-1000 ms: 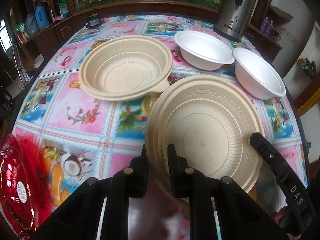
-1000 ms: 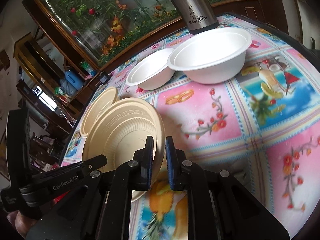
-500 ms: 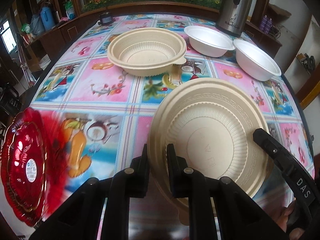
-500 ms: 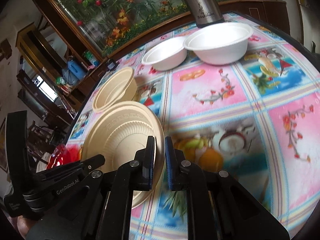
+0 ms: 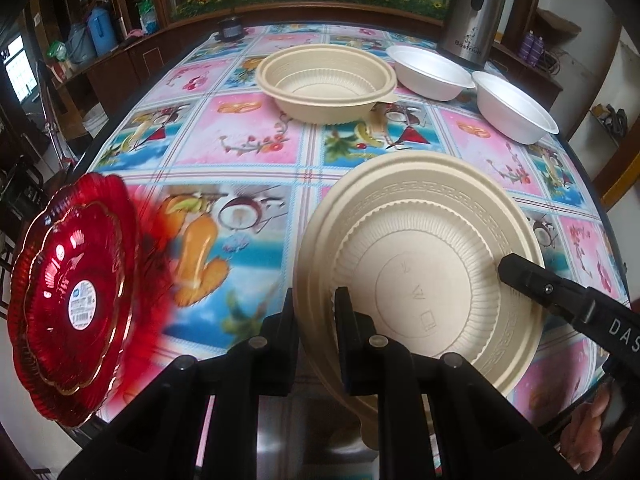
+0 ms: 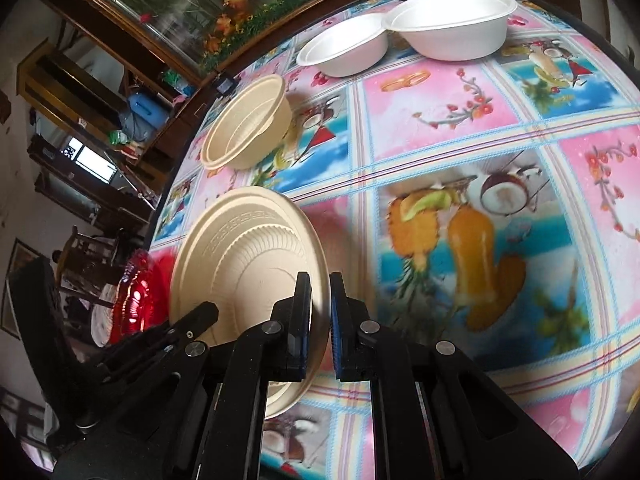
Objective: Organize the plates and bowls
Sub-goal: 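Carry the beige plate over the stacked red plates with the left gripper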
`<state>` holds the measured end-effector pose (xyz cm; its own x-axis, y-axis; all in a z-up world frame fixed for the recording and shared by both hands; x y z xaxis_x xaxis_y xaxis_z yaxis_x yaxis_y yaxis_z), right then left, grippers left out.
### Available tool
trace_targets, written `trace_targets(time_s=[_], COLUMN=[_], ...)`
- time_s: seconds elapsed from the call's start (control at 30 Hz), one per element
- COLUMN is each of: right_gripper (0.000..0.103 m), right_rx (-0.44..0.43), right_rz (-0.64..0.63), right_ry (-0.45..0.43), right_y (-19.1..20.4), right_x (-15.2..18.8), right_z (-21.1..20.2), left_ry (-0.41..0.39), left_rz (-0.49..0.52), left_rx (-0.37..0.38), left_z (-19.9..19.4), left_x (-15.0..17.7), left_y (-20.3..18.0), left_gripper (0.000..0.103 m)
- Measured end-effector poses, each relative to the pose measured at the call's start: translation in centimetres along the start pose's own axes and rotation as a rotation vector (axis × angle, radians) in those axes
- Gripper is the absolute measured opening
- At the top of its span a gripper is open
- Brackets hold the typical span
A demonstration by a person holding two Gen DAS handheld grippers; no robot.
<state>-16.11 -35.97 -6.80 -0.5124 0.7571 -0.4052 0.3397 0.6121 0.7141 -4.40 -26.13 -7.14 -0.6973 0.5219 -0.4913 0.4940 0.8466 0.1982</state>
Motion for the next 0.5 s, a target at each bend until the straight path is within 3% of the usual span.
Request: trace_targets(time_s=[0.5], right_gripper=[0.008], right_rx=[-0.058], right_rz=[-0.131], right_ry=[-0.013], right_y=[7.4], right_x=[0.1], right_z=[1.1], left_ry=[-0.085], left_rz=[-0.088], left_rx=[0.005], left_z=[-3.3], left_x=[-0.4], left_y=[6.5], left_gripper=[0.016])
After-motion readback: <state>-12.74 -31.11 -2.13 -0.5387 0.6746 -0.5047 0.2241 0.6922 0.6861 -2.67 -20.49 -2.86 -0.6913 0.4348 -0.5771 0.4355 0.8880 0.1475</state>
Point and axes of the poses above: each gripper's, at about its wrist camera, not at the fingertips, and z roughly the way its jaws point, y to its left, x to its underside, the point moved 2 cm from there along z, roughly the way its jaws point, and after that the axes turned 15 degrees about -x, right-handed, at the moved point
